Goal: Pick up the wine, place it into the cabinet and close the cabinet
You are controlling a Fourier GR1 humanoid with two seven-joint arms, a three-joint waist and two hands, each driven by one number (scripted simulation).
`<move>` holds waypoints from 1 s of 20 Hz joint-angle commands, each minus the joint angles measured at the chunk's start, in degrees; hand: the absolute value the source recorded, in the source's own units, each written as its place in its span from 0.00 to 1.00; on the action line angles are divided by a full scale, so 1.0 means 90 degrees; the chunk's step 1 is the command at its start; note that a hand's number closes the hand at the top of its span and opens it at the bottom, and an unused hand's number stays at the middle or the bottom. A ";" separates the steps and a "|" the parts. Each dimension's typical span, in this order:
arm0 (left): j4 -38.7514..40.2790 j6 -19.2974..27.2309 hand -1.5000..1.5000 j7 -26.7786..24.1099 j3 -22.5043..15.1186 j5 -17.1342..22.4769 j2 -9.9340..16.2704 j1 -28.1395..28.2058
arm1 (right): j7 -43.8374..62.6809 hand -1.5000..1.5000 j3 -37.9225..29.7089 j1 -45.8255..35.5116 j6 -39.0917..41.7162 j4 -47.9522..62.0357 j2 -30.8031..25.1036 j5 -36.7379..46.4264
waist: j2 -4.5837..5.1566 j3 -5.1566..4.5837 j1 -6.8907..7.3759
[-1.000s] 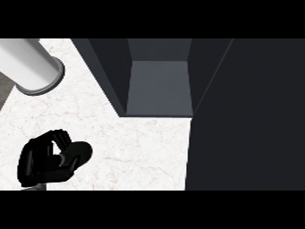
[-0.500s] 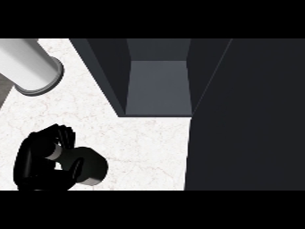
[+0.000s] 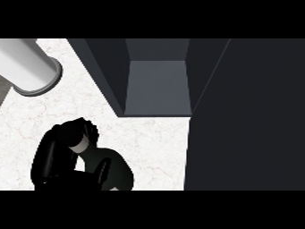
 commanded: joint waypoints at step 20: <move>0.1075 0.4156 1.00 0.1232 -0.2281 -0.0320 -0.0027 -0.3080 | 0.0337 0.00 -0.0500 0.0185 0.0158 -0.0770 -0.0076 -0.0952 | 0.0004 -0.0001 -0.0063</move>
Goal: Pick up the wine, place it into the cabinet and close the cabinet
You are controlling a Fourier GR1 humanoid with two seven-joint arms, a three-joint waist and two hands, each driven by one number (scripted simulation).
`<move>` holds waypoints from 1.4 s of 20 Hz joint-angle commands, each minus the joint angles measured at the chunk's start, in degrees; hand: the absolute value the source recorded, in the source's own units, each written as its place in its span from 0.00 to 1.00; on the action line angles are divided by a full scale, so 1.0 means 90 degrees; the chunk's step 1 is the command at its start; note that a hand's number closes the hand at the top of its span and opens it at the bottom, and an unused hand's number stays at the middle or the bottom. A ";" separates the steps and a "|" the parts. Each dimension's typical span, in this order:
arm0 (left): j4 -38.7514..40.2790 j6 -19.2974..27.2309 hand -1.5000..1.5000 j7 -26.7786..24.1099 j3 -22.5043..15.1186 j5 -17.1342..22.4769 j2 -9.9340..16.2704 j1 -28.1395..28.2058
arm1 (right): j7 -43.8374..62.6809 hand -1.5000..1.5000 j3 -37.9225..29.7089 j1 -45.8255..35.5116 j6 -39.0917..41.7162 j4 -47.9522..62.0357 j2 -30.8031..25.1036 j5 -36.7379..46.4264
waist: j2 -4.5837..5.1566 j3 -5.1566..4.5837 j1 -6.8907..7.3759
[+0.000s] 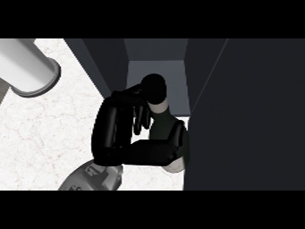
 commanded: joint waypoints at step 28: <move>0.2385 0.0938 1.00 -0.1545 -0.0108 0.0786 0.0018 -0.0864 | 0.0050 0.00 -0.0174 0.0226 0.0050 -0.0679 0.0018 -0.0470 | 0.0000 0.0000 0.0041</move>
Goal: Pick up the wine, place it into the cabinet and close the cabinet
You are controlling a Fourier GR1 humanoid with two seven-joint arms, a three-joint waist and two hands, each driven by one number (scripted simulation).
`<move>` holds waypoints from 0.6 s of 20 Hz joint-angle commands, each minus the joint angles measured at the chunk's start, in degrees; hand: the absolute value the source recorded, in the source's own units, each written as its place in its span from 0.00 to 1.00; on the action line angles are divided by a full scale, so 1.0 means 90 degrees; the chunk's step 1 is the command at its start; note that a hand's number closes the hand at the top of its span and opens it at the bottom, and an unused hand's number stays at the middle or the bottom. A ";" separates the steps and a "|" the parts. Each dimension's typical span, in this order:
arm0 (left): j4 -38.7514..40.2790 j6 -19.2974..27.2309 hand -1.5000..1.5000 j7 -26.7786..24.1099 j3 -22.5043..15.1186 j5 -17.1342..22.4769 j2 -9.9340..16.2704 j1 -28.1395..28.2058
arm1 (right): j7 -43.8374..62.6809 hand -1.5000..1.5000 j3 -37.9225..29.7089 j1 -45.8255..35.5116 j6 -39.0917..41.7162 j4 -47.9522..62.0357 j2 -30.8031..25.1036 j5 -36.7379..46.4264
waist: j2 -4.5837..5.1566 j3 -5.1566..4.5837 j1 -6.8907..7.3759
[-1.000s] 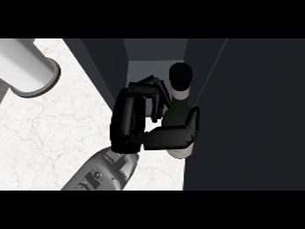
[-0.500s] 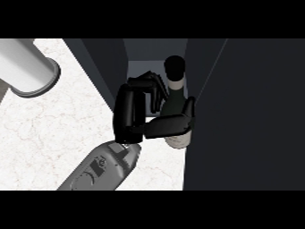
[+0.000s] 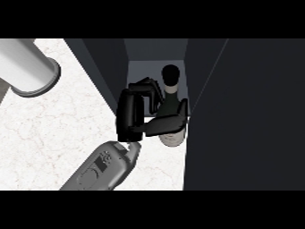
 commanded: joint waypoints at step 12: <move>0.1388 -0.0533 1.00 -0.1186 0.0795 0.0061 -0.0001 -0.0129 | 0.0098 0.00 -0.0242 0.0093 0.0013 -0.0559 -0.0110 -0.0533 | 0.0002 0.0002 0.0045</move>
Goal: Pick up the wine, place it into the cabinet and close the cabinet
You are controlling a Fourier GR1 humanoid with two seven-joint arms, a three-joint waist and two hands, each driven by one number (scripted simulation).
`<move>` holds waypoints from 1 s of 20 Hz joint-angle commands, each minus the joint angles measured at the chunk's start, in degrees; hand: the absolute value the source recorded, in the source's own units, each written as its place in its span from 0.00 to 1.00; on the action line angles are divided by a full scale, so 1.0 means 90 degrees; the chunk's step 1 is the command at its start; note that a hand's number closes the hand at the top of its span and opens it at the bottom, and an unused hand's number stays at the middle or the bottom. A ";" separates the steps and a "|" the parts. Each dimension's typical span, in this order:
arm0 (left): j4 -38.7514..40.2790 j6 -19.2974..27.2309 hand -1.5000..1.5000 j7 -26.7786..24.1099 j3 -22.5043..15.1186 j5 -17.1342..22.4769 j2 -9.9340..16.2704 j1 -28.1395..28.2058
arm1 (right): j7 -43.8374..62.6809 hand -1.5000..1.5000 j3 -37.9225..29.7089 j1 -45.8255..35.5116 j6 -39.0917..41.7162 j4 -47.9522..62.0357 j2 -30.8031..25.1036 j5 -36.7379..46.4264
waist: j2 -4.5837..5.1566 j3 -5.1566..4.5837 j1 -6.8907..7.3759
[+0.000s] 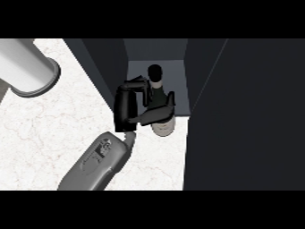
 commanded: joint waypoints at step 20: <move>0.2385 -0.0817 1.00 -0.0381 0.1190 0.0618 -0.0002 -0.1424 | 0.0122 0.00 0.0089 0.0313 -0.0046 -0.0690 0.0149 -0.0341 | 0.0008 0.0001 -0.0012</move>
